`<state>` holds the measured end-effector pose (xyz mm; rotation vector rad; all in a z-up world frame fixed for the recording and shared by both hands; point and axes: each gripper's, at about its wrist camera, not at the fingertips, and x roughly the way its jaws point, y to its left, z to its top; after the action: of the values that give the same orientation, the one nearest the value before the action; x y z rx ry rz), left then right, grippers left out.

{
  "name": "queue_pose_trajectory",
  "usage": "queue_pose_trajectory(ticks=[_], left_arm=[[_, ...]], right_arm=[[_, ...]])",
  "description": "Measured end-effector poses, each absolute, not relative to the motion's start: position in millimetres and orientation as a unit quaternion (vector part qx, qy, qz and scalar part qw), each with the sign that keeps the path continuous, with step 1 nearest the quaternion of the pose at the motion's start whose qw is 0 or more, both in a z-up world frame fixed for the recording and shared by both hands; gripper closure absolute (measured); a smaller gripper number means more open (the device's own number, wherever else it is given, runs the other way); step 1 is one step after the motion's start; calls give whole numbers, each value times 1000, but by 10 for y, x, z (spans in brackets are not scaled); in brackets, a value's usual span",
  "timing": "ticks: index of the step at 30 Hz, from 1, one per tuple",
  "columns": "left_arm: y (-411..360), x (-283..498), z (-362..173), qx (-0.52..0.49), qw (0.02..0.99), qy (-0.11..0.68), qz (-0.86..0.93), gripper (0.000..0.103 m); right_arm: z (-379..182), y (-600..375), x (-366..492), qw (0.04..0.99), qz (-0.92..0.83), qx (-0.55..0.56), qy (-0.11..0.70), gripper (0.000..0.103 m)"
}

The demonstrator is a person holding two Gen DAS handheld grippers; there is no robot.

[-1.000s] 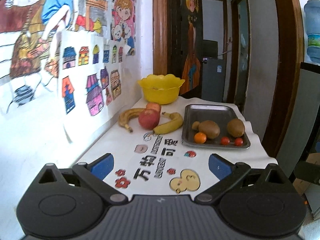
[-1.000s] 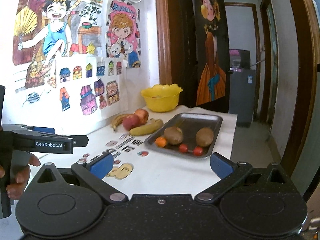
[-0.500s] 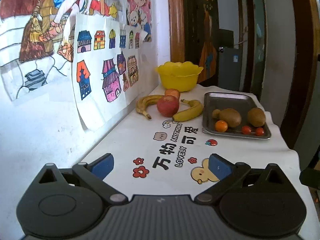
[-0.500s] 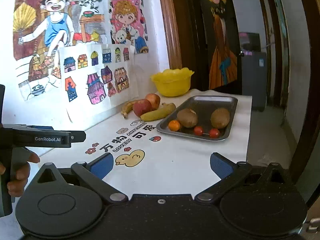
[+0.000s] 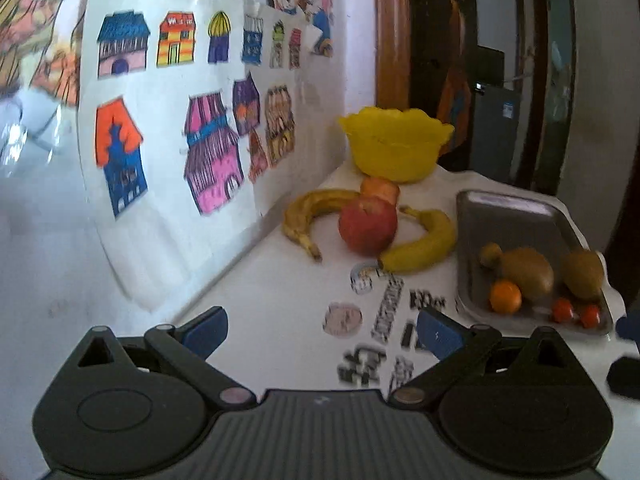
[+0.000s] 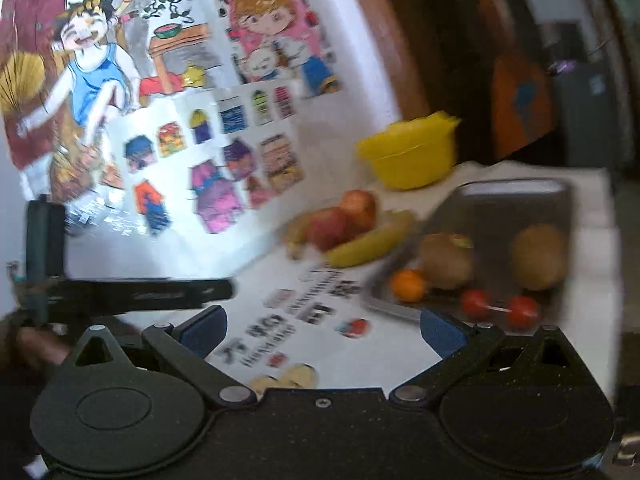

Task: Organize fruits
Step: 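Raise both tools off the tray back toward the apples, then move the left tool to the red apple while the right tool approaches the pale apple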

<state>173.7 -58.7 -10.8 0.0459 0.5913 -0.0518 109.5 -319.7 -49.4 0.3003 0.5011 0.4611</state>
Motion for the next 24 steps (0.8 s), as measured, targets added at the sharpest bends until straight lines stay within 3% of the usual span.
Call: queue_pose_trajectory(ticks=[11,24], left_arm=[[-633,2237,469,36,916,400,2,1],[-686,3034,217,24,916,397,-49,1]], right_arm=[[182,-3194,1683,896,227,150,352,1],[370,-3275,2782,918,137,131,347,1]])
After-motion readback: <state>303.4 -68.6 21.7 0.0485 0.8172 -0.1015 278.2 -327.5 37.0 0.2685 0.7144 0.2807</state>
